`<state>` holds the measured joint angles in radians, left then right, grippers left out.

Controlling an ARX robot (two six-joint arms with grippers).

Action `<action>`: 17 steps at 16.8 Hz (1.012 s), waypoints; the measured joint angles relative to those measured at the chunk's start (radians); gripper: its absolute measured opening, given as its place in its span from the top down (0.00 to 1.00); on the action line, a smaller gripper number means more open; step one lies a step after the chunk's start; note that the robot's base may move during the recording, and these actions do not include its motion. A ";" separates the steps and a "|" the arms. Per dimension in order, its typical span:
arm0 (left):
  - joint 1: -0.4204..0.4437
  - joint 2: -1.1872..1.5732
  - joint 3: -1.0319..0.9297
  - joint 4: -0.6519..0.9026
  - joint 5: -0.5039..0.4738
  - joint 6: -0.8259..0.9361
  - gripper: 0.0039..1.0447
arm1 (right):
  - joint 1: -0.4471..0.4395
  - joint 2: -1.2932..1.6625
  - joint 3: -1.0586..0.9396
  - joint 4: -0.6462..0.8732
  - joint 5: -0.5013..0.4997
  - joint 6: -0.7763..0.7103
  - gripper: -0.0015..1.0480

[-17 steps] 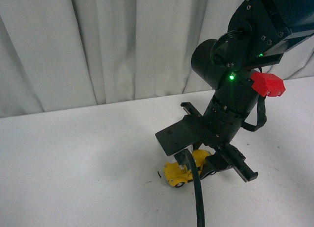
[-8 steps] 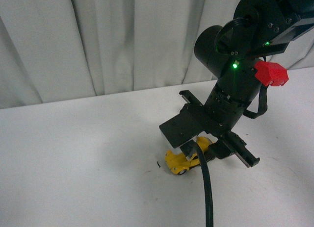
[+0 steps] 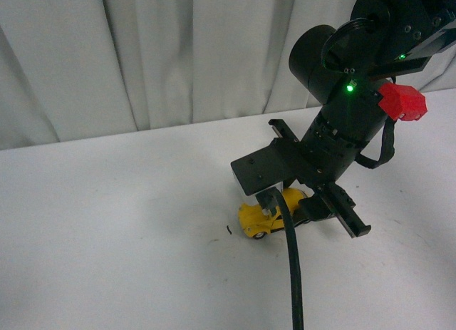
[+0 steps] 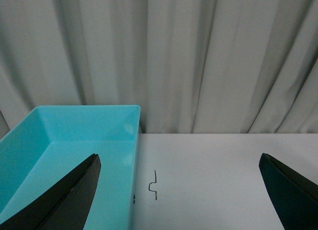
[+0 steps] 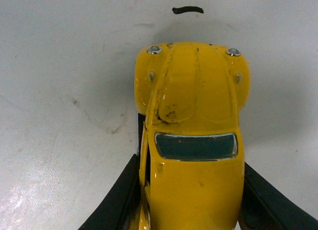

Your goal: Wind up and store yellow beetle toy

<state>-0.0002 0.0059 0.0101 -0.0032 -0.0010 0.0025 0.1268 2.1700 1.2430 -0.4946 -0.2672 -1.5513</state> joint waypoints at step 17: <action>0.000 0.000 0.000 0.000 0.000 0.000 0.06 | -0.093 -0.019 -0.054 0.036 -0.077 0.075 0.59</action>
<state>-0.0002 0.0059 0.0101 -0.0036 -0.0010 0.0025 0.0338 2.1513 1.1889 -0.4583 -0.3439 -1.4765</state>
